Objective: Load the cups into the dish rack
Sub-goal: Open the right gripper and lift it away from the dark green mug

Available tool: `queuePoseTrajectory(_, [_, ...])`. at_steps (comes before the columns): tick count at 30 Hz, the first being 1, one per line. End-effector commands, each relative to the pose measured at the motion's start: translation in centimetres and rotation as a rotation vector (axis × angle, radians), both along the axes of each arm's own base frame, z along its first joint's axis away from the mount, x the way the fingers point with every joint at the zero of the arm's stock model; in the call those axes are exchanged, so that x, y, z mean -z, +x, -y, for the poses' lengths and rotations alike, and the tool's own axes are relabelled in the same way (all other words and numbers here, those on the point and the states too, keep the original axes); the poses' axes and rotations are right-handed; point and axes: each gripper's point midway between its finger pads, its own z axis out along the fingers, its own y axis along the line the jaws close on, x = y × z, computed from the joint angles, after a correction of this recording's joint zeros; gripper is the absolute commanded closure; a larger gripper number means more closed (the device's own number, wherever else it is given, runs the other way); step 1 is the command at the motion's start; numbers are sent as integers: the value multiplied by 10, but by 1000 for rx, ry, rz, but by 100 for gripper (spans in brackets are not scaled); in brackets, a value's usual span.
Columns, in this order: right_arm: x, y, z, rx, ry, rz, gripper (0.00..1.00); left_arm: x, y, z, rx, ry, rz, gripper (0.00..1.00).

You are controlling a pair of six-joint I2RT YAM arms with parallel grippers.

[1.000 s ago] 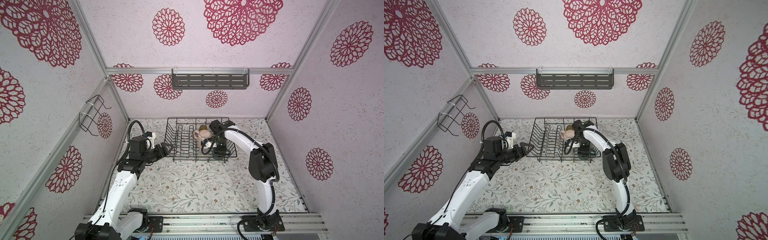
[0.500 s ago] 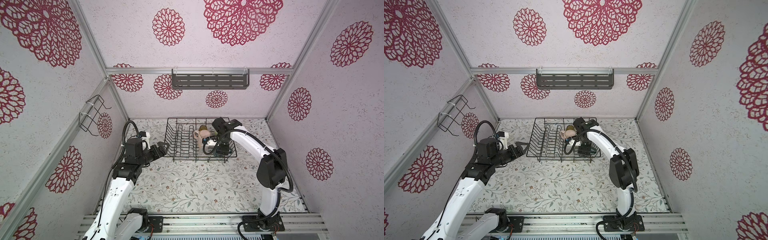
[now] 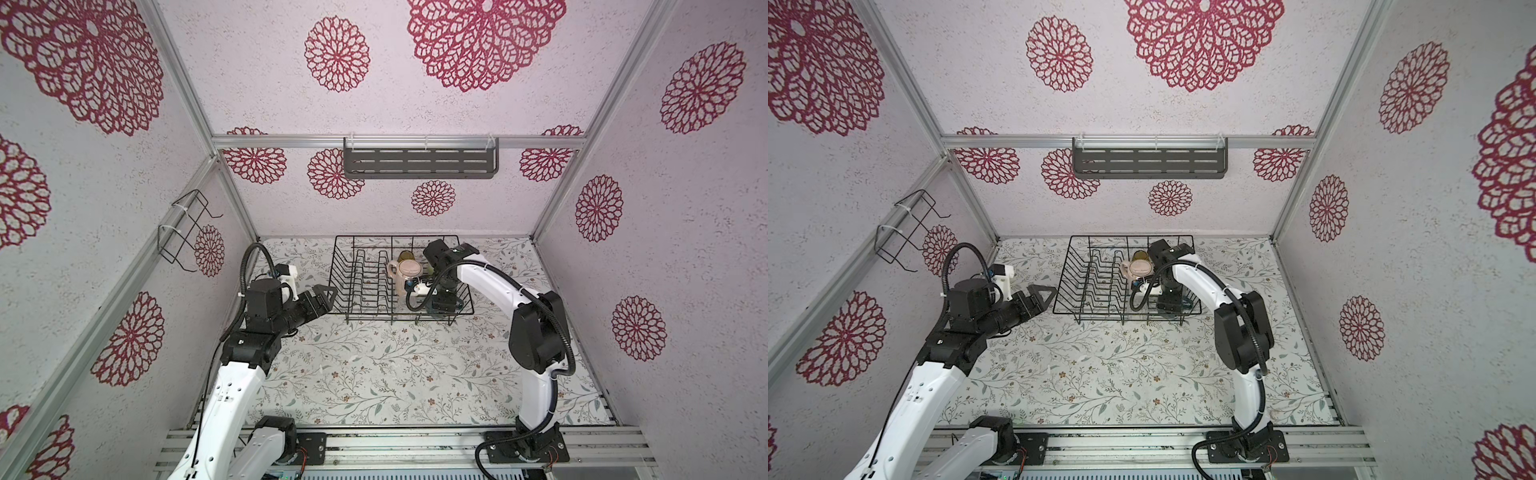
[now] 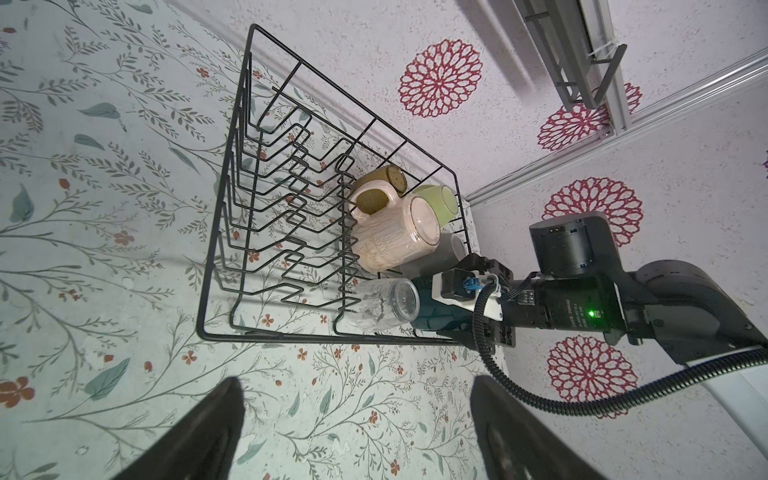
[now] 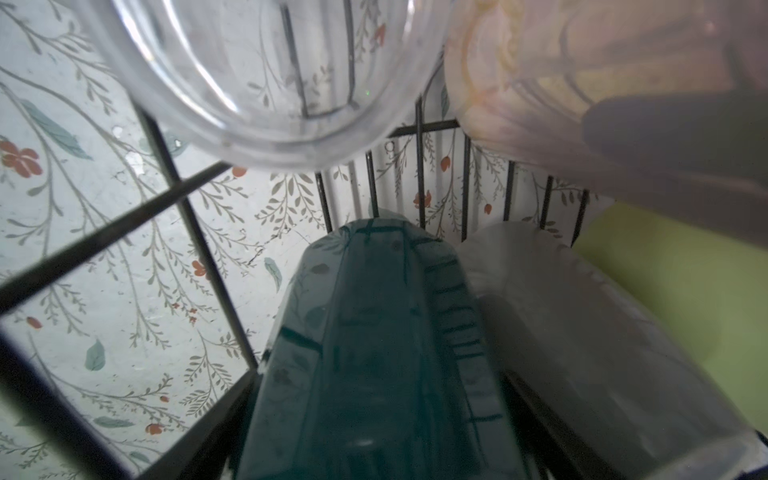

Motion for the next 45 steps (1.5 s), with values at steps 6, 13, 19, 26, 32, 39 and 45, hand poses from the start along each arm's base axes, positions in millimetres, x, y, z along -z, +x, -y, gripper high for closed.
queuePoseTrajectory(6, [9,-2,6,6,-54,-49,1,-1,-2,-4,-5,22,7,10])
queuePoseTrajectory(13, [-3,-1,1,0,-30,-18,1,-3,1,-4,-4,24,13,10])
queuePoseTrajectory(19, [-27,-8,-8,-16,46,2,1,-5,2,-3,-4,17,15,10])
queuePoseTrajectory(26, [-49,-15,-14,-32,115,25,1,-7,1,-4,-9,13,20,10])
queuePoseTrajectory(32, [-53,-15,-14,-36,122,38,1,-8,-1,-5,-15,10,25,9])
queuePoseTrajectory(39, [-86,-17,-27,-64,218,101,1,-12,-1,-6,-24,13,33,9])
queuePoseTrajectory(45, [-155,-25,-51,-56,536,277,1,-9,2,-20,-94,63,20,4])
